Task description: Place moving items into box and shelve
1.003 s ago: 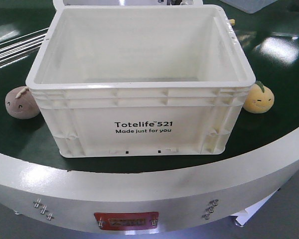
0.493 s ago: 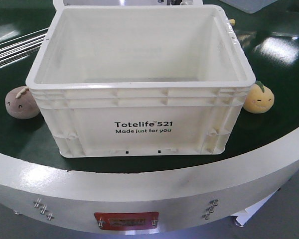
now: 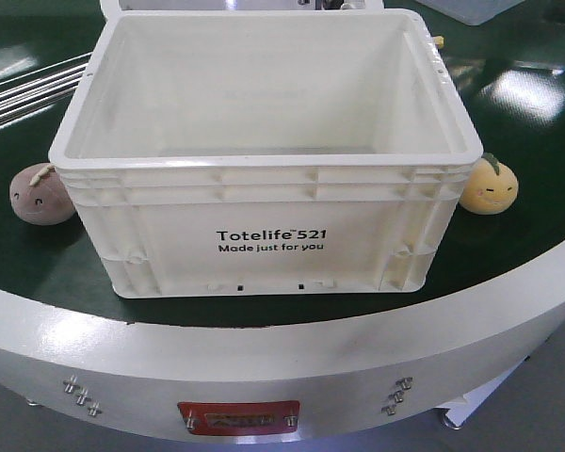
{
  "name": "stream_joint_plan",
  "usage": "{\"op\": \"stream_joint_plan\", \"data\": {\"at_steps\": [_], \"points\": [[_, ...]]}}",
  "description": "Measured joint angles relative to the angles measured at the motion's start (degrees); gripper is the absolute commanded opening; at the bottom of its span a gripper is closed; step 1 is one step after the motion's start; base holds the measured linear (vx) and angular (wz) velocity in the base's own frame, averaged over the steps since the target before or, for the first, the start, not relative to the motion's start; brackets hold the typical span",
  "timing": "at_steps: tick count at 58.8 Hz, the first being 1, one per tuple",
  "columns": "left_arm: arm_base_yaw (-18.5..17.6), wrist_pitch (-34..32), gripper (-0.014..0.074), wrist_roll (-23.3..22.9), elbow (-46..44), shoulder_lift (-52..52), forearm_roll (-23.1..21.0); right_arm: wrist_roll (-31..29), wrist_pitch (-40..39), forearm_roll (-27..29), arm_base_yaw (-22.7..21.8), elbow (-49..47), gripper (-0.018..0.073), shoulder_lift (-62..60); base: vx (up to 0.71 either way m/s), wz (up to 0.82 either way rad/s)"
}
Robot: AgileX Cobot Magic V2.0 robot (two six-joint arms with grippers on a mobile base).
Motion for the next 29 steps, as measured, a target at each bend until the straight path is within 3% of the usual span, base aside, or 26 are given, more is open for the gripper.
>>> {"op": "stream_joint_plan", "data": {"at_steps": [11, 29], "points": [[4.71, 0.02, -0.0013, -1.64, 0.00, 0.00, 0.05, 9.36, 0.18, -10.13, 0.00, 0.00, -0.0009, 0.00, 0.00, 0.00], [14.07, 0.02, -0.0013, -2.87, 0.00, 0.00, 2.66, 35.31, 5.93, -38.74, 0.00, 0.00, -0.0009, 0.00, 0.00, 0.00]]}}
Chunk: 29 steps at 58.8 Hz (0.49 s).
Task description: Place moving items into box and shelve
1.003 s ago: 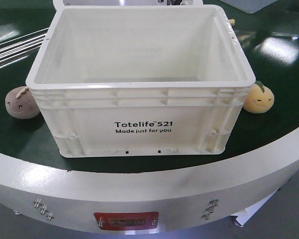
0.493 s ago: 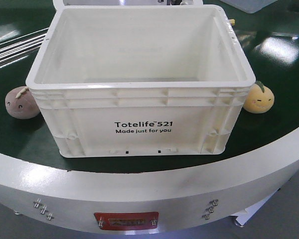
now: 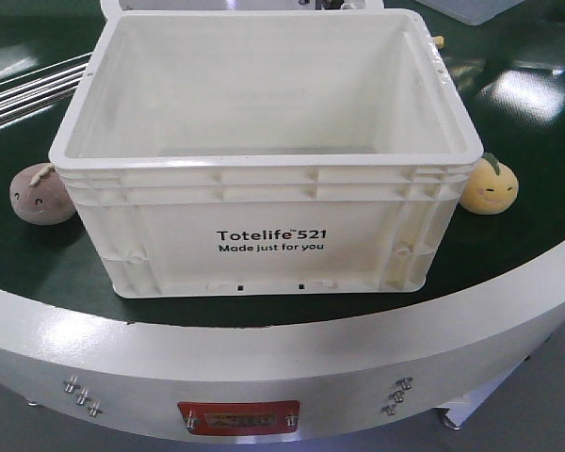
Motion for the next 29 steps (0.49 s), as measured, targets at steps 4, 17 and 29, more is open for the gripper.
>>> {"op": "stream_joint_plan", "data": {"at_steps": [4, 17, 29], "points": [[1.08, 0.00, -0.0013, -0.07, 0.00, 0.00, 0.37, 5.01, 1.43, -5.45, 0.00, 0.00, -0.0008, 0.00, 0.00, 0.00], [1.68, 0.76, -0.0013, -0.12, 0.00, 0.00, 3.54, 9.58, 4.77, -11.17, 0.00, 0.00, -0.0008, 0.00, 0.00, 0.00], [1.74, 1.17, -0.0013, -0.12, 0.00, 0.00, 3.78, 9.58, 3.75, -11.83, 0.00, 0.00, -0.0008, 0.32, 0.00, 0.00]]}}
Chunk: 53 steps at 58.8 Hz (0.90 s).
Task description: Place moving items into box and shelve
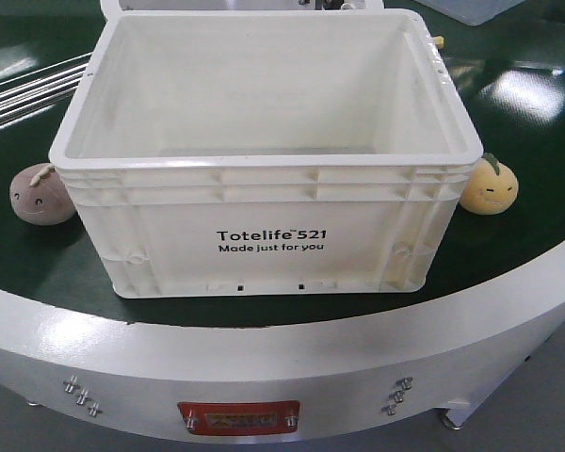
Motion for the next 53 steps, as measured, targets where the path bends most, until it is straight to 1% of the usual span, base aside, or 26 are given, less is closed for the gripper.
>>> {"op": "stream_joint_plan", "data": {"at_steps": [6, 12, 16, 20, 27, 33, 39, 45, 50, 53], "points": [[0.06, 0.00, -0.0013, -0.32, 0.00, 0.00, 0.00, 0.17, -0.89, 0.00, 0.00, 0.00, -0.0008, 0.70, 0.00, 0.00], [0.06, -0.11, -0.0013, -3.34, 0.00, 0.11, -1.13, 0.62, -3.86, 0.51, 0.00, 0.00, -0.0008, 1.83, 0.00, 0.00], [0.06, -0.25, -0.0013, -5.05, 0.00, 0.60, -1.69, 0.89, -8.25, 1.65, 0.00, 0.00, -0.0008, 3.33, 0.00, 0.00], [0.06, -0.10, -0.0012, -5.81, 0.00, 1.21, -1.85, 1.08, -13.22, 2.84, 0.00, 0.00, -0.0008, 5.15, 0.00, 0.00], [-0.99, 0.35, -0.0012, -5.81, 0.00, 1.55, -1.98, 1.26, -22.39, 3.40, 0.00, 0.00, -0.0008, 8.88, 0.00, 0.00], [-2.02, 0.40, -0.0012, -5.81, 0.00, 1.55, -1.98, 1.55, -28.69, 3.40, 0.00, 0.00, -0.0008, 11.94, 0.00, 0.00], [-2.59, 0.73, -0.0012, -5.05, 0.00, 1.55, -1.98, 3.64, -33.82, 3.13, 0.00, 0.00, -0.0008, 14.72, 0.00, 0.00], [-2.67, 1.76, -0.0012, -3.71, 0.00, 1.55, -1.98, 7.08, -39.23, 1.47, 0.00, 0.00, -0.0008, 16.76, 0.00, 0.00], [-2.67, 2.27, -0.0012, -3.20, 0.00, 1.55, -1.98, 10.92, -43.93, -2.74, 0.00, 0.00, -0.0006, 17.69, 0.00, 0.00], [-2.67, 2.42, -0.0012, -3.00, 0.00, 1.55, -1.98, 13.61, -46.55, -6.66, 0.00, 0.00, -0.0005, 17.91, 0.00, 0.00]]}}
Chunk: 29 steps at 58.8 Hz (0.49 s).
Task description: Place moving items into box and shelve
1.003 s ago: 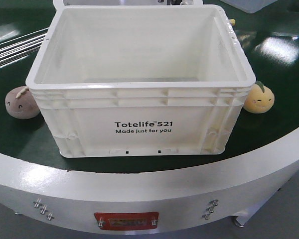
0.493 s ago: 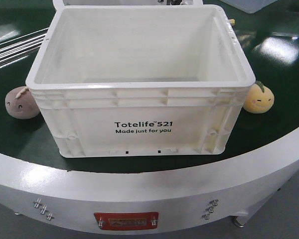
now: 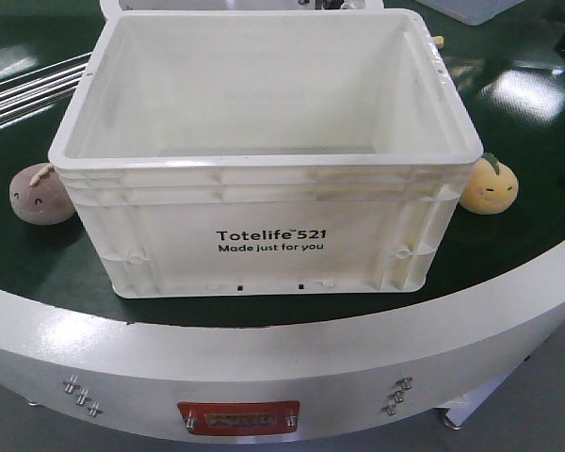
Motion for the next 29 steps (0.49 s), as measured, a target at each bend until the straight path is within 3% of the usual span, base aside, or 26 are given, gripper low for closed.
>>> {"op": "stream_joint_plan", "data": {"at_steps": [11, 15, 22, 29], "points": [[0.00, 0.04, -0.0012, 0.05, 0.00, 0.02, 0.00, 8.33, -4.06, -20.10, 0.00, 0.00, -0.0005, 0.13, 0.00, 0.00], [0.00, 0.04, -0.0012, 0.05, 0.00, 0.02, 0.00, 12.70, -3.56, -25.02, 0.00, 0.00, -0.0005, 0.13, 0.00, 0.00], [0.00, 0.04, -0.0012, 0.05, 0.00, 0.02, 0.00, 19.98, 1.77, -27.25, 0.00, 0.00, -0.0005, 0.13, 0.00, 0.00], [0.00, 0.11, -0.0012, 0.05, 0.00, 0.02, 0.00, 29.30, 10.72, -24.41, 0.00, 0.00, -0.0005, 0.13, 0.00, 0.00]]}}
